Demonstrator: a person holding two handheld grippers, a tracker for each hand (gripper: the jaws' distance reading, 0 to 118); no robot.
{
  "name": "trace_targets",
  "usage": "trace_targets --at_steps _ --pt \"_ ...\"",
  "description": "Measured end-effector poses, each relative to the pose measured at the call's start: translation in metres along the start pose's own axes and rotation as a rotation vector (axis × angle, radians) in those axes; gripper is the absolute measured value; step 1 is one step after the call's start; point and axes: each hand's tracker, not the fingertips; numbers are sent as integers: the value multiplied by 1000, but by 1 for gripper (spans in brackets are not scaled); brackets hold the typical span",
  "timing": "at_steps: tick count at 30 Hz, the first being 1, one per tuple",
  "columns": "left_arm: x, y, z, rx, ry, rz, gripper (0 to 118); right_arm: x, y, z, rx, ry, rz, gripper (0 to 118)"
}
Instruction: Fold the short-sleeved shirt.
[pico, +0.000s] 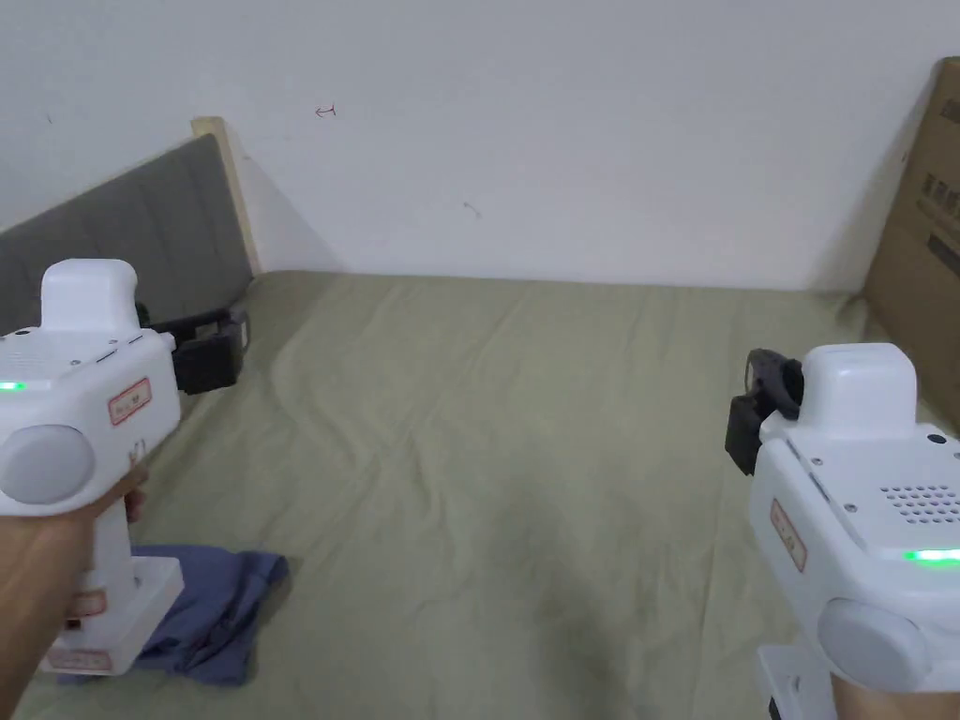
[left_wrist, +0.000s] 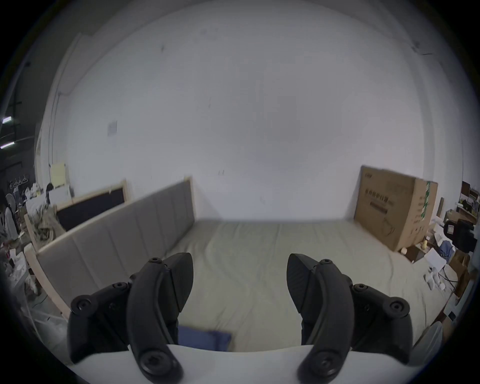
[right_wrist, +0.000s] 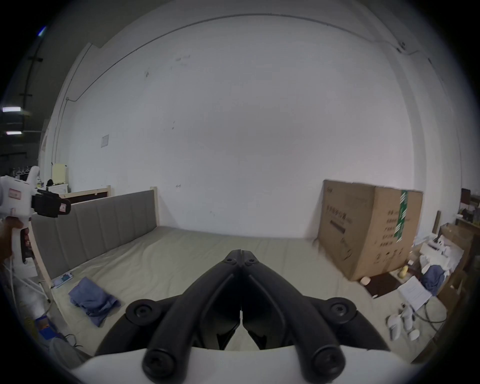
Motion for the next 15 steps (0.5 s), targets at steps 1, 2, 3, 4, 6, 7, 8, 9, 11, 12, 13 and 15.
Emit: trace_targets --at_steps 1,2,3,4,6,7,8,9,11,12,13,15 --pt "14 0 6 41 -5 8 77 4 3 4 12 -10 6 0" --pt "23 -1 10 75 -8 8 77 7 5 8 22 -21 9 0" --pt "34 -4 15 111 -14 9 77 11 7 12 34 -30 9 0" --pt "43 -7 17 145 -8 4 77 15 8 15 43 -34 7 0" --pt "72 -15 29 197 0 -1 77 21 10 21 57 -58 11 0" --pt "80 -19 31 212 -5 -1 76 24 10 23 63 -64 13 0" --pt "88 -25 32 218 -12 3 76 27 10 26 70 -74 16 0" --pt "95 -31 29 222 -21 4 76 30 9 28 72 -82 18 0" --pt "108 -39 30 217 -35 9 73 35 7 31 75 -95 21 0" --pt "114 -44 31 220 -51 11 67 38 6 33 72 -101 18 0" --pt "121 -47 30 216 -87 11 44 40 4 34 71 -106 14 0" --pt "130 -54 30 203 -118 15 0 44 2 37 69 -117 11 0"
